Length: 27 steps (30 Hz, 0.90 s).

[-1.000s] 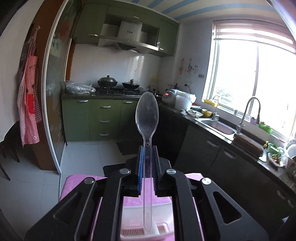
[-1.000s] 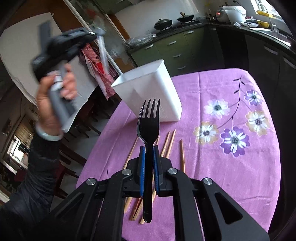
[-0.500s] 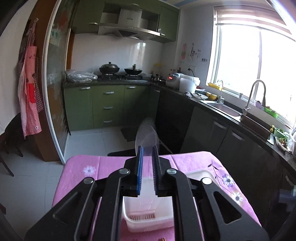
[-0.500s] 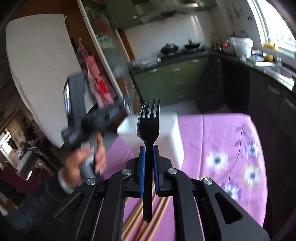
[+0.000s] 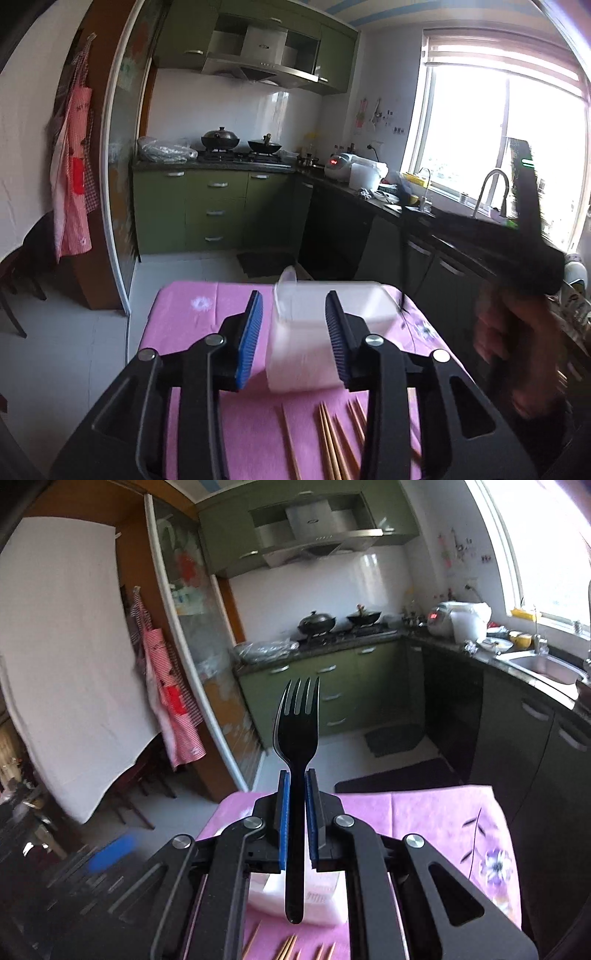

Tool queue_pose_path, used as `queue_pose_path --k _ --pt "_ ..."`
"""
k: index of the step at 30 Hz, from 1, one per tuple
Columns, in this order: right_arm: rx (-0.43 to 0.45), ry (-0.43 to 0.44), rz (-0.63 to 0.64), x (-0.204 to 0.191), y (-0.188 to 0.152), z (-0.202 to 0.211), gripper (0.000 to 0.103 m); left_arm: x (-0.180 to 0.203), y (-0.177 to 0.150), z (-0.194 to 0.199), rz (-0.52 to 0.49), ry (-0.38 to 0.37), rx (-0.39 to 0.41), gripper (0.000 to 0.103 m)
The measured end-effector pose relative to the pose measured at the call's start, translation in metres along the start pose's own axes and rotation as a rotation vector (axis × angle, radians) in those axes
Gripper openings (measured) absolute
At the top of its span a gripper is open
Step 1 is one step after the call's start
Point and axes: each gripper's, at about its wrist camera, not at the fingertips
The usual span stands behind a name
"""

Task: Organize utensils
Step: 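Lift the spoon into the white caddy with the left tool while the right tool drops the fork in, then lower the left tool and close it on a single wooden chopstick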

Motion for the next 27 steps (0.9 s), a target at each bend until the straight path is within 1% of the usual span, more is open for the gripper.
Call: queue_pose_path --k 3,6,8,15,16,17,18,23,27 --pt "0.003 -0.031 0.001 0.003 0.003 -0.020 0.009 0.000 -0.016 0.017 -0.008 0.009 -0.011 0.034" --pt "-0.015 -0.046 -0.006 0.007 -0.002 -0.039 0.009 0.001 -0.027 0.027 -0.022 0.024 -0.020 0.037" --pt "-0.021 -0.042 -0.006 0.011 -0.011 -0.043 0.009 0.002 -0.031 0.028 -0.032 0.031 -0.031 0.039" --pt "-0.030 -0.049 0.021 0.011 -0.043 -0.044 0.010 0.014 -0.044 0.015 -0.050 0.028 -0.095 0.039" --pt "-0.031 -0.050 0.030 0.011 -0.049 -0.041 0.013 0.016 -0.045 0.012 -0.053 0.027 -0.109 0.039" --pt "-0.029 -0.056 0.036 0.011 -0.052 -0.038 0.020 0.017 -0.047 0.010 -0.054 0.027 -0.120 0.039" --pt "-0.023 -0.071 0.044 0.011 -0.055 -0.034 0.021 0.020 -0.048 0.007 -0.055 0.027 -0.139 0.039" --pt "0.017 -0.085 0.049 0.013 -0.073 0.002 0.021 0.023 -0.055 -0.004 -0.057 0.037 -0.205 0.039" --pt "0.020 -0.119 0.038 0.023 -0.101 0.036 0.021 0.021 -0.065 -0.025 -0.035 0.037 -0.324 0.039"
Point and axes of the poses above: each gripper's, at about its wrist camera, not at the fingertips, and z roughly against the way its jaws point, x to its right, y to its top, and after that the axes turned 11 degrees about -x, right-handed
